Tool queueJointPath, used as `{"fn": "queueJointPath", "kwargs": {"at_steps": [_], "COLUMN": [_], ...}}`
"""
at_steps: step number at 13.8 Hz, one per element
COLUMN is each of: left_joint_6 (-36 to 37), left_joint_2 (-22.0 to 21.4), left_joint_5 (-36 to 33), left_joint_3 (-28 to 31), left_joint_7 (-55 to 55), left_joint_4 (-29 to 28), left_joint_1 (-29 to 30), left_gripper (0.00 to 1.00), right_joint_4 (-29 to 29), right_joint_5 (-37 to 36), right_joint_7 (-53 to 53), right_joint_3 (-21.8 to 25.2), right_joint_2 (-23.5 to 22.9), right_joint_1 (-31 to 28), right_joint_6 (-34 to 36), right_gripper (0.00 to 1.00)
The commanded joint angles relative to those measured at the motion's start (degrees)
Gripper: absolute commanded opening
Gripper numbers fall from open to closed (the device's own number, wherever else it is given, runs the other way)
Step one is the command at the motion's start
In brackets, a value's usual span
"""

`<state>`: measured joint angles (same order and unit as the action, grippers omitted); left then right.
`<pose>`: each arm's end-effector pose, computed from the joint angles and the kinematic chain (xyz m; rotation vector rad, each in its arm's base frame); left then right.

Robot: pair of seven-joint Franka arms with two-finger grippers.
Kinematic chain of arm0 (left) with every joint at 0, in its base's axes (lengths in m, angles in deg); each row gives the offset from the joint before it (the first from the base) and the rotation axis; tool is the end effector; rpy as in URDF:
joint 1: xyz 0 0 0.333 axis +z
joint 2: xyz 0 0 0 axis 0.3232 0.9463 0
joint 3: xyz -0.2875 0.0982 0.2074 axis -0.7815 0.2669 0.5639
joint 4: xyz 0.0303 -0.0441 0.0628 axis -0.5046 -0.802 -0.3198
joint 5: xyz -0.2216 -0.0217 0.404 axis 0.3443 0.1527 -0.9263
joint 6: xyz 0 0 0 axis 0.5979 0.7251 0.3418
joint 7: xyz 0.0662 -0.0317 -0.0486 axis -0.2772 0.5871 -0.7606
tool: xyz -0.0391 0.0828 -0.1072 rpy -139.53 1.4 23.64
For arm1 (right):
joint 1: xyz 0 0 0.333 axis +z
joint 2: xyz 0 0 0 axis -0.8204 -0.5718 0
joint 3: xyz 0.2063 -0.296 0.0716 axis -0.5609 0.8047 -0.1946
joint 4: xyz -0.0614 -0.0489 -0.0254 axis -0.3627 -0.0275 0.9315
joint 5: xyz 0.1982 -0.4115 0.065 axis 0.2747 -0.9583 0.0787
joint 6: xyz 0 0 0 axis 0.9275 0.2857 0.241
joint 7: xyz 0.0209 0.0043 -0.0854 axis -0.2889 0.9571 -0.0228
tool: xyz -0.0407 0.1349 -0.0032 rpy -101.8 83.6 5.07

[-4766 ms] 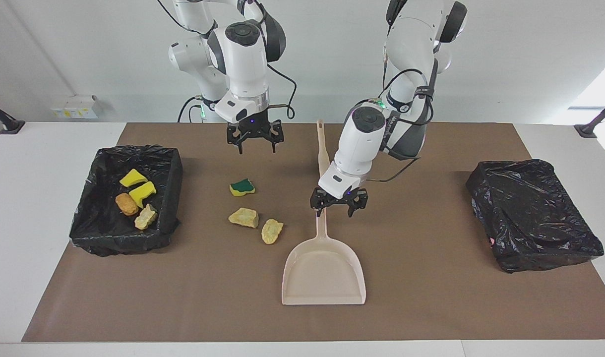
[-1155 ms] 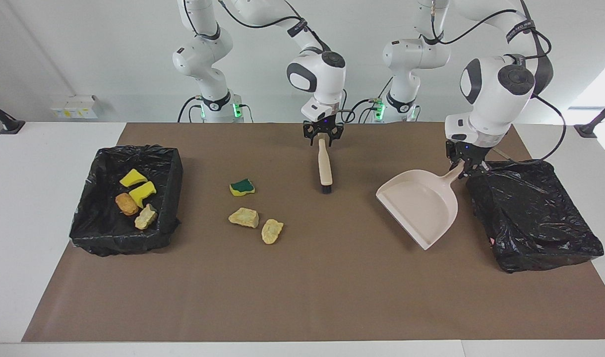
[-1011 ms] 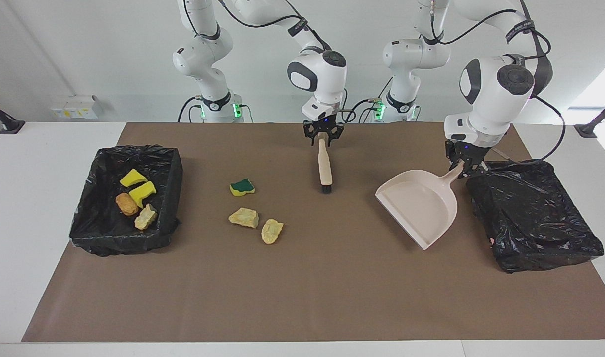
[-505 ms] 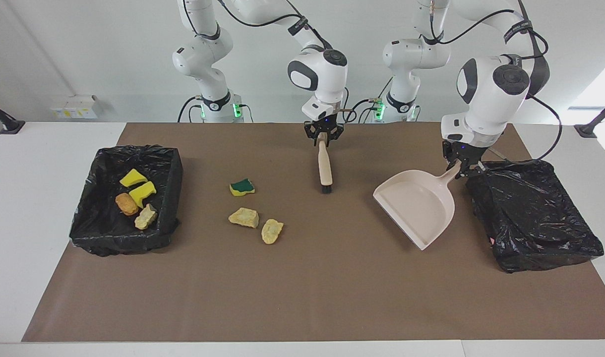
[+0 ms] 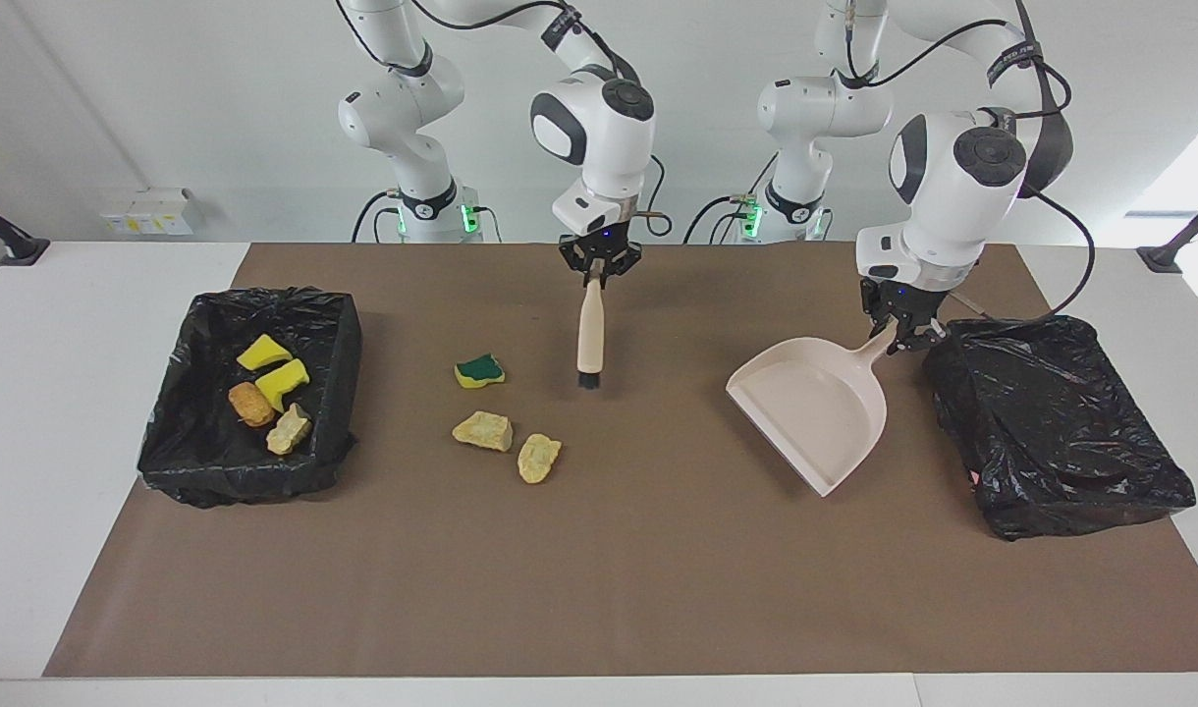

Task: Sweep and dump trash in bin
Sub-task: 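Lift the brush with the right gripper and sweep toward the green sponge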

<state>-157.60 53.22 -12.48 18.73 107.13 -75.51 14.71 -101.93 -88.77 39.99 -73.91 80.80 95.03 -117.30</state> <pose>0.5913 -0.0761 0.4473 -2.6411 1.5674 0.1127 0.4351 0.3807 0.4010 3.0061 -0.0799 -0.0126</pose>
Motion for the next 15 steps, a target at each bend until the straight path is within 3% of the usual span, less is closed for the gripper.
{"fn": "queueJointPath", "kwargs": {"at_steps": [1, 5, 8, 11, 15], "left_joint_6": [-1.9, -2.2, -4.0, -7.0, -8.1], "left_joint_2": [-1.7, -2.0, -2.1, -1.9, -1.6], "left_joint_5": [-0.3, -0.3, -0.3, 0.2, 3.6], "left_joint_3": [0.5, 0.5, 0.5, 0.5, 0.5], "left_joint_7": [-0.9, 0.2, 3.7, 15.1, 20.5], "left_joint_4": [-1.8, -3.1, -3.6, -3.9, -5.3], "left_joint_1": [-0.6, -0.8, -1.0, 0.4, 0.7], "left_gripper": [0.0, 0.0, 0.0, 0.0, 0.0], "right_joint_4": [2.6, 0.0, -9.1, -18.5, -18.9], "right_joint_5": [-2.1, -5.4, -5.8, -5.6, -4.6], "right_joint_7": [-6.3, -7.8, -7.9, -9.5, -11.1], "right_joint_3": [-0.2, 0.0, 0.0, -0.1, -0.1], "right_joint_2": [1.1, 1.7, 6.7, 9.3, 5.7], "right_joint_1": [-4.7, -12.2, -16.9, -20.0, -20.3], "right_joint_6": [8.1, 13.0, 11.4, -0.3, -9.8], "right_gripper": [0.0, 0.0, 0.0, 0.0, 0.0]}}
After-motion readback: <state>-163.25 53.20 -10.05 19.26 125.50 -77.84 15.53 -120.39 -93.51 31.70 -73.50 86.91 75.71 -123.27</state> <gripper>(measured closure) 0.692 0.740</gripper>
